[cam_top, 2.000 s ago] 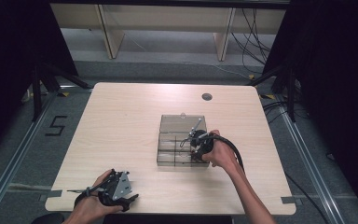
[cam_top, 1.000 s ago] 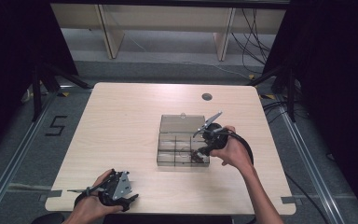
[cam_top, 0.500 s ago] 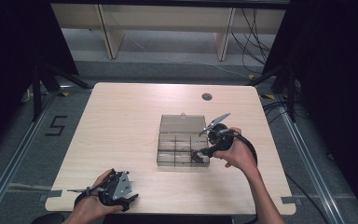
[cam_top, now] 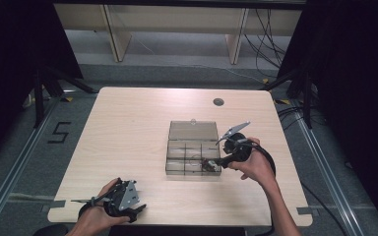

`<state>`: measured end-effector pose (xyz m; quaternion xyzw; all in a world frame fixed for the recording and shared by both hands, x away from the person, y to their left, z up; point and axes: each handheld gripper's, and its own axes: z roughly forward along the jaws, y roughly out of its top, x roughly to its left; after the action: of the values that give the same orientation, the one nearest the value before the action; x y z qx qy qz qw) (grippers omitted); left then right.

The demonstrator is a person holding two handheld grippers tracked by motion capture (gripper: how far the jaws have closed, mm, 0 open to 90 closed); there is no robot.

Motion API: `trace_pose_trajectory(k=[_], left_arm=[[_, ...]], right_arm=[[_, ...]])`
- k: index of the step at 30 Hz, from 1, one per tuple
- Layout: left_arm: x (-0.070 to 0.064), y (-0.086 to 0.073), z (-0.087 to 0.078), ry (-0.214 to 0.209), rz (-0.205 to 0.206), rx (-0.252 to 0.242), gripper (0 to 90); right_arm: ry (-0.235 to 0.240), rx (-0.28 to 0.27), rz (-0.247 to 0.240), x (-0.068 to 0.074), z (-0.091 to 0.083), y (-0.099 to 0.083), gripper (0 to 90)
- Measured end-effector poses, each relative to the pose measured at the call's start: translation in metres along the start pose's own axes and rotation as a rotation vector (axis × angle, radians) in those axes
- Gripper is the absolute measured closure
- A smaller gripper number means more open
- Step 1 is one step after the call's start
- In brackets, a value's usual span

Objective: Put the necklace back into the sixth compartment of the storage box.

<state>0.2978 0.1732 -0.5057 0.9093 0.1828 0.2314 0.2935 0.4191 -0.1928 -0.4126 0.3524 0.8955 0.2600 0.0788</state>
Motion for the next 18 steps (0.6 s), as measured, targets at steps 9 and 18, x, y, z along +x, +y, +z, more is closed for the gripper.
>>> trace_pose_trajectory(k=[9, 18], left_arm=[[0.0, -0.0002, 0.0004, -0.001, -0.001, -0.004, 19.0], [0.0001, -0.0002, 0.0001, 0.001, 0.002, 0.002, 19.0]], right_arm=[[-0.005, -0.01, 0.008, 0.0049, -0.0019, -0.0015, 40.3], [-0.01, -0.026, 0.014, 0.0081, 0.0007, -0.0047, 39.6]])
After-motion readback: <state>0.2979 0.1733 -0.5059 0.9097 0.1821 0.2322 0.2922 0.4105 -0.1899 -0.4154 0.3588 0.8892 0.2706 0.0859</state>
